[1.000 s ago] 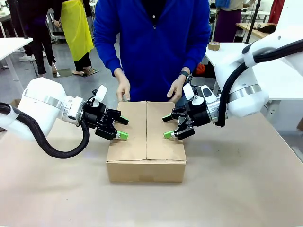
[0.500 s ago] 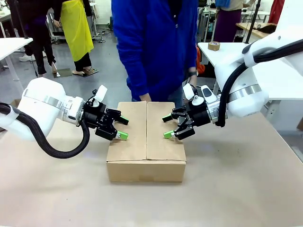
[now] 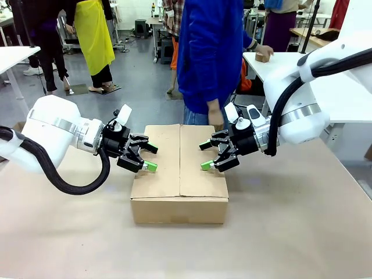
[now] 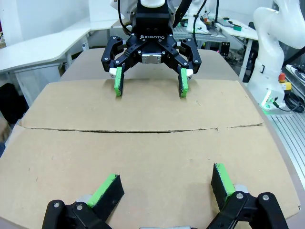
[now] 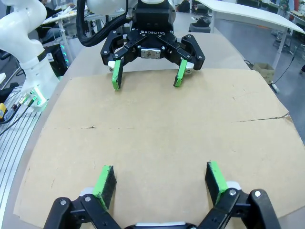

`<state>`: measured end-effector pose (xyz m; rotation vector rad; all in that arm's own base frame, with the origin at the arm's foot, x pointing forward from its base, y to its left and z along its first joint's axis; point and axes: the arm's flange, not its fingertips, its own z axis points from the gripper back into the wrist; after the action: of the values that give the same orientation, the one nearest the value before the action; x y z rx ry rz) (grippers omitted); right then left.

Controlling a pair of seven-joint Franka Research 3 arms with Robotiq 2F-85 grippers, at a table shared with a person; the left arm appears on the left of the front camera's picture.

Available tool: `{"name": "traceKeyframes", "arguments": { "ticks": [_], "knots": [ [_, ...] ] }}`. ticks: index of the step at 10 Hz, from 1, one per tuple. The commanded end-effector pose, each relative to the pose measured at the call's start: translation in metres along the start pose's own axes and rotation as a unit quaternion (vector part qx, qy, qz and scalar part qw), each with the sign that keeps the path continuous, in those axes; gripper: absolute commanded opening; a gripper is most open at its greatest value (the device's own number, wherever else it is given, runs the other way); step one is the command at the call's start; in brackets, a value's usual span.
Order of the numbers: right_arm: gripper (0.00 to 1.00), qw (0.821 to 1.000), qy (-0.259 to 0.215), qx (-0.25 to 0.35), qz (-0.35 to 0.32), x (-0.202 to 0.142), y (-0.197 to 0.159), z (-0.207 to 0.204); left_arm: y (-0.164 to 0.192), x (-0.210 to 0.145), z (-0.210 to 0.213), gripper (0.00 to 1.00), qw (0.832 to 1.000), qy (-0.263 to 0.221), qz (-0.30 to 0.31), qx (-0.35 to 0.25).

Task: Pack the gift set into the box.
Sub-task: Press and hold the closed box until the human finishes sealing it.

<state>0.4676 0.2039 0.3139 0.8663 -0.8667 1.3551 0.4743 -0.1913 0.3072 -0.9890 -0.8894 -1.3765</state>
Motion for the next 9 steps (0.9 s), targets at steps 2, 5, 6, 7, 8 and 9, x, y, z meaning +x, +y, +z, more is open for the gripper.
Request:
{"name": "traceKeyframes", "arguments": {
  "ticks": [2, 5, 6, 7, 8, 9],
  "knots": [
    [1.0, 1.0, -0.004, -0.008, 0.002, -0.0009, 0.0001, -0.0016, -0.0013, -0.0023, -0.0007, 1.0, 1.0, 0.002, 0.001, 0.0],
    [1.0, 1.0, -0.004, -0.008, 0.002, -0.0009, 0.0001, -0.0016, -0.0013, -0.0023, -0.0007, 1.0, 1.0, 0.002, 0.001, 0.0],
    [1.0, 1.0, -0.004, -0.008, 0.002, -0.0009, 0.0001, -0.0016, -0.0013, -0.0023, -0.0007, 1.0, 1.0, 0.002, 0.001, 0.0],
    [1.0, 1.0, -0.004, -0.008, 0.002, -0.0009, 0.0001, -0.0016, -0.0013, -0.0023, -0.0007, 1.0, 1.0, 0.002, 0.001, 0.0],
    [1.0, 1.0, -0.004, -0.008, 0.002, -0.0009, 0.0001, -0.0016, -0.0013, -0.0023, -0.0007, 1.0, 1.0, 0.002, 0.001, 0.0],
    [1.0, 1.0, -0.004, -0.008, 0.002, -0.0009, 0.0001, -0.0016, -0.0013, -0.0023, -0.0007, 1.0, 1.0, 0.002, 0.001, 0.0]
  ]
}}
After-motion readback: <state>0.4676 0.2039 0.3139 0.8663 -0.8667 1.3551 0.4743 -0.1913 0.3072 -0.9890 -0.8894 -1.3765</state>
